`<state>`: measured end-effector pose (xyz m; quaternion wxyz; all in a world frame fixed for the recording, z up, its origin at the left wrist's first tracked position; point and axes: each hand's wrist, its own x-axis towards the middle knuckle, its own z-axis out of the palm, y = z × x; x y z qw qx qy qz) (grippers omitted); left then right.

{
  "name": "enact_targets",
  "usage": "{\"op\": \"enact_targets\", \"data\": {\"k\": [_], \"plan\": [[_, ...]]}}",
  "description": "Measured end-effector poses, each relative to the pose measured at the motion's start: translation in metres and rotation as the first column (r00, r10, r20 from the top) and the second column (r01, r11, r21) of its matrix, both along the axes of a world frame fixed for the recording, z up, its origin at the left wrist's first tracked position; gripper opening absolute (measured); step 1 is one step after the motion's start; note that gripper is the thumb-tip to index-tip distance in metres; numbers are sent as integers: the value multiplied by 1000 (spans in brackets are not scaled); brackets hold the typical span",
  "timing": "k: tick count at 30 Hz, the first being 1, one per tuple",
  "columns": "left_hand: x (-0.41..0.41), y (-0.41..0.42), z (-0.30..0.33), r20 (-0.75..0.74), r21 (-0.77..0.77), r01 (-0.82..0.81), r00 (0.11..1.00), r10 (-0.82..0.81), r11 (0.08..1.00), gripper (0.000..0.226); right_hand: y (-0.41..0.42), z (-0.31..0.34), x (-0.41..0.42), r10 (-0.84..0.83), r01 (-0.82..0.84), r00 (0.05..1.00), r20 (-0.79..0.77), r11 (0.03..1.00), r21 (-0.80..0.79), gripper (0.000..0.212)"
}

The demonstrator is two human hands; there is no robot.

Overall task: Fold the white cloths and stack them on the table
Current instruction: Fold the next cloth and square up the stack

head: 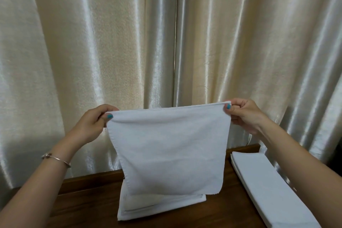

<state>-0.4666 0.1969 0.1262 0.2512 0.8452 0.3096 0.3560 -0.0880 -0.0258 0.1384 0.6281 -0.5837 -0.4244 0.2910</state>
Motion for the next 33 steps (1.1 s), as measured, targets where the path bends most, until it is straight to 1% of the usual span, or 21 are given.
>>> {"op": "enact_targets", "data": {"k": [3,5,6,8,9,10,12,13,14,16,17,19,21,23,25,26,28,31,32,33], "plan": [[2,-2,1,-28,-46,8,1000,-9,999,49,-3,-4,2,55,-55,998,-25,999,2,64],[5,-2,2,-34,-81,0,999,-2,997,40,-4,-6,4,66,-68,995,-73,998,-15,50],[8,-2,1,-30,-112,-8,1000,5,994,34,-4,-7,3,55,-60,993,-104,997,-44,39],[14,-3,-3,-45,-175,-28,999,20,984,27,0,-12,3,-35,12,987,-158,990,-143,15],[18,-2,-7,-67,-210,-37,997,23,977,25,4,-16,1,-115,79,981,-158,973,-216,10],[21,-1,-12,-99,-249,-49,995,24,967,24,10,-22,0,-201,156,971,-132,945,-288,9],[29,-2,-20,-170,-342,-78,985,20,936,26,23,-32,-1,-369,322,928,-50,863,-389,19],[35,-4,-23,-184,-385,-96,983,25,918,28,29,-37,-3,-455,408,890,-24,818,-405,22],[43,-7,-26,-168,-423,-110,985,41,900,31,35,-41,-6,-541,499,841,11,767,-403,24],[63,-18,-26,-54,-504,-113,994,99,857,36,43,-46,-17,-654,640,751,89,689,-339,23],[75,-26,-23,4,-527,-102,992,123,844,34,45,-46,-25,-675,673,730,107,683,-283,20],[98,-45,-14,85,-546,-45,990,108,837,30,52,-45,-44,-681,690,723,118,703,-173,17],[118,-63,-7,160,-513,24,985,68,858,29,59,-40,-68,-649,660,750,126,747,-82,15],[133,-75,-3,201,-437,58,979,35,897,17,68,-36,-85,-590,595,799,117,804,-10,14],[139,-78,-1,176,-296,-7,982,62,955,18,71,-32,-88,-558,557,823,110,830,36,13],[137,-75,-1,155,-210,-75,982,109,975,21,68,-29,-84,-568,566,810,146,822,56,10],[126,-64,1,154,-81,-188,968,199,979,25,55,-22,-71,-617,616,736,277,781,103,7],[103,-41,1,210,7,-313,929,304,950,25,30,-13,-49,-674,689,556,485,701,185,16],[97,-33,0,215,30,-342,920,328,939,24,23,-11,-42,-680,686,520,517,693,220,16],[94,-27,0,205,55,-365,915,347,930,24,18,-10,-38,-670,666,510,540,705,245,15]]}}
